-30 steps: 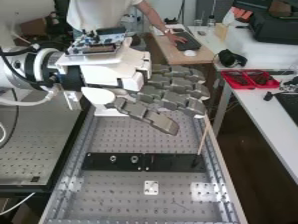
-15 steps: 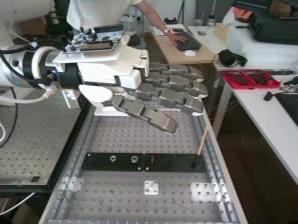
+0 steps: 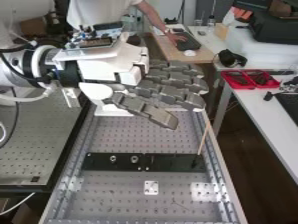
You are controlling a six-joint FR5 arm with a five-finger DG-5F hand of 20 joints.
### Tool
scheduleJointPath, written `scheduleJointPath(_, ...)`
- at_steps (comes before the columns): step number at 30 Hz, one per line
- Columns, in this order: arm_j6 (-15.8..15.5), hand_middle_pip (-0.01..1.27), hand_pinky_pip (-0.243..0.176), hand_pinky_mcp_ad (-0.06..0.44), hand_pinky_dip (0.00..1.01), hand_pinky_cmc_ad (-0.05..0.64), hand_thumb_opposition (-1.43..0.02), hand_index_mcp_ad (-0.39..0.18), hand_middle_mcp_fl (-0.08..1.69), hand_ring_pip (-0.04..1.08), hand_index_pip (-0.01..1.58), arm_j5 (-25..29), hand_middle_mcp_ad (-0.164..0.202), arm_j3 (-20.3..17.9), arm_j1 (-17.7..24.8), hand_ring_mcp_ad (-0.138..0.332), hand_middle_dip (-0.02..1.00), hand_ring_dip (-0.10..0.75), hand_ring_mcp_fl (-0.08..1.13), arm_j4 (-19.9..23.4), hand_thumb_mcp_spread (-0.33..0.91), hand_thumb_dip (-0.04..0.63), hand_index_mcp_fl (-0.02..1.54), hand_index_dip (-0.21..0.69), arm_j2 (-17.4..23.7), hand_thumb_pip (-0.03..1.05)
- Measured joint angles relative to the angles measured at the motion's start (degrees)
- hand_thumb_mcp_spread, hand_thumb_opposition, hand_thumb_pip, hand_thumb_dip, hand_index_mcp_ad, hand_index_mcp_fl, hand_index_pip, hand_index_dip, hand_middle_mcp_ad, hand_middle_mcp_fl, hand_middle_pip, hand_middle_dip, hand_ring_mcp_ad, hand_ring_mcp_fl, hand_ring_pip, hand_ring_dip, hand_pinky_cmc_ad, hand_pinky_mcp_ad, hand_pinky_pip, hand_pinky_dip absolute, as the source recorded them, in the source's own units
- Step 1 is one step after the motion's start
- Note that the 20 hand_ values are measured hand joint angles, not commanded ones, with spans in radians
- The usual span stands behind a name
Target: Grab the smaller nut and place it in the white container
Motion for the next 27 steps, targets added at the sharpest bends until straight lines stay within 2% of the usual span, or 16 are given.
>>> scheduleJointPath(27, -0.50, 0.12, -0.091, 0.264, 0.52, 0.344, -0.76, -0.157, 0.02, 0.10, 0.09, -0.61, 0.019, 0.08, -0.19, 0.155, 0.20, 0.084, 0.01, 0.62, 0.15, 0.173, 0.12, 0.204, 0.13, 0.72)
